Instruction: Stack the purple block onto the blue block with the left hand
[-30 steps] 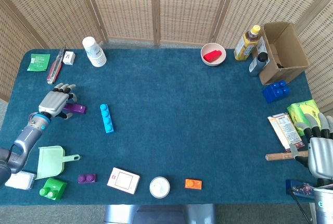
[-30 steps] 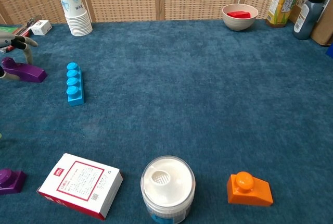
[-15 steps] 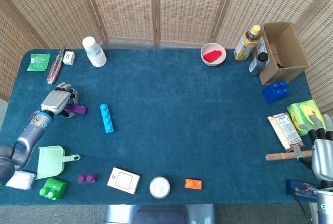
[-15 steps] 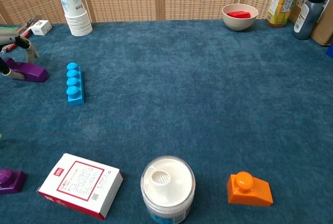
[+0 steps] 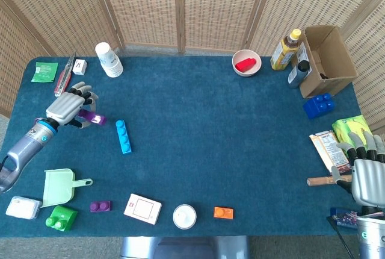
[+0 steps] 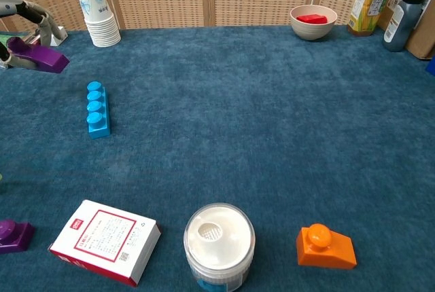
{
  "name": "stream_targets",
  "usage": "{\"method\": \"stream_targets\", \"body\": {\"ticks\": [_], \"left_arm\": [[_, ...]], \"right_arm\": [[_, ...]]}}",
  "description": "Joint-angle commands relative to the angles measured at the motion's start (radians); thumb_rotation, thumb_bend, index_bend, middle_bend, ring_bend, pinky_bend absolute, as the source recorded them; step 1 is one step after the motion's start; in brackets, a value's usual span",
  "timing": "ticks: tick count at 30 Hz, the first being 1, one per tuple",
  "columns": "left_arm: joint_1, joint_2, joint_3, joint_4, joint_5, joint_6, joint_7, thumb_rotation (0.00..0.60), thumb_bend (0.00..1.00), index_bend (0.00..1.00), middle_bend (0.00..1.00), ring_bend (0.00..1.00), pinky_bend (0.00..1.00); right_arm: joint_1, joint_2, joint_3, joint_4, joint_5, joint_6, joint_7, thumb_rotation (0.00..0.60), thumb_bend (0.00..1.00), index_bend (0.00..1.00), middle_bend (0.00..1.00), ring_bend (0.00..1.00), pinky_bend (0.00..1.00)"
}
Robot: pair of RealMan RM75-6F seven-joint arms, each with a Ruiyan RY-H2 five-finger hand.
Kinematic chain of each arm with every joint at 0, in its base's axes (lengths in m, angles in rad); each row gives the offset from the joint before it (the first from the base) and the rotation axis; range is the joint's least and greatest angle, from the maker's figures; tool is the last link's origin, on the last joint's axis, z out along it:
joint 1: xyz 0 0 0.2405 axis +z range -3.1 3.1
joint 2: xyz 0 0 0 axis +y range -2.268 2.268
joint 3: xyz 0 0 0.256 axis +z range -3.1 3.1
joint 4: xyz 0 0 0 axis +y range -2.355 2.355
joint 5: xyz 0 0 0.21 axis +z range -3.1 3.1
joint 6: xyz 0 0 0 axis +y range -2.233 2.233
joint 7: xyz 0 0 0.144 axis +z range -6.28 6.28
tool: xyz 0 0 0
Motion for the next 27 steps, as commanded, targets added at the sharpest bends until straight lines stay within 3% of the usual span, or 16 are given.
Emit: {"method": "stream_targets", "body": {"ticks": [1, 9, 15, 27], "left_arm": [[-0.005, 0.024, 0.025, -0.015, 0.040, 0.059, -0.019, 0.600, 0.36, 0.64, 0.28, 0.13, 0.00], [-0.018, 0.043, 0.071, -0.040, 0.120, 0.182, -0.029, 0.600, 0.36, 0.63, 0.27, 0.12, 0.00], [-0.030, 0.048, 0.112, -0.039, 0.170, 0.218, -0.019, 0.600, 0.36, 0.63, 0.26, 0.12, 0.00], [-0.038, -0.033, 0.144, 0.083, 0.212, 0.289, -0.012, 0.600, 0.36, 0.63, 0.26, 0.11, 0.00]], "right_arm": [[0.000, -0.003, 0.001, -0.001, 0.001, 0.002, -0.004, 0.600, 0.29, 0.32, 0.18, 0.00, 0.08], [0.000, -0.022, 0.002, -0.005, 0.006, 0.006, -0.021, 0.600, 0.29, 0.32, 0.18, 0.00, 0.08], [0.002, -0.029, 0.004, -0.015, 0.009, 0.007, -0.039, 0.600, 0.29, 0.32, 0.18, 0.00, 0.08], [-0.001, -0.038, 0.004, -0.030, 0.012, 0.014, -0.064, 0.600, 0.29, 0.32, 0.18, 0.00, 0.08]]}}
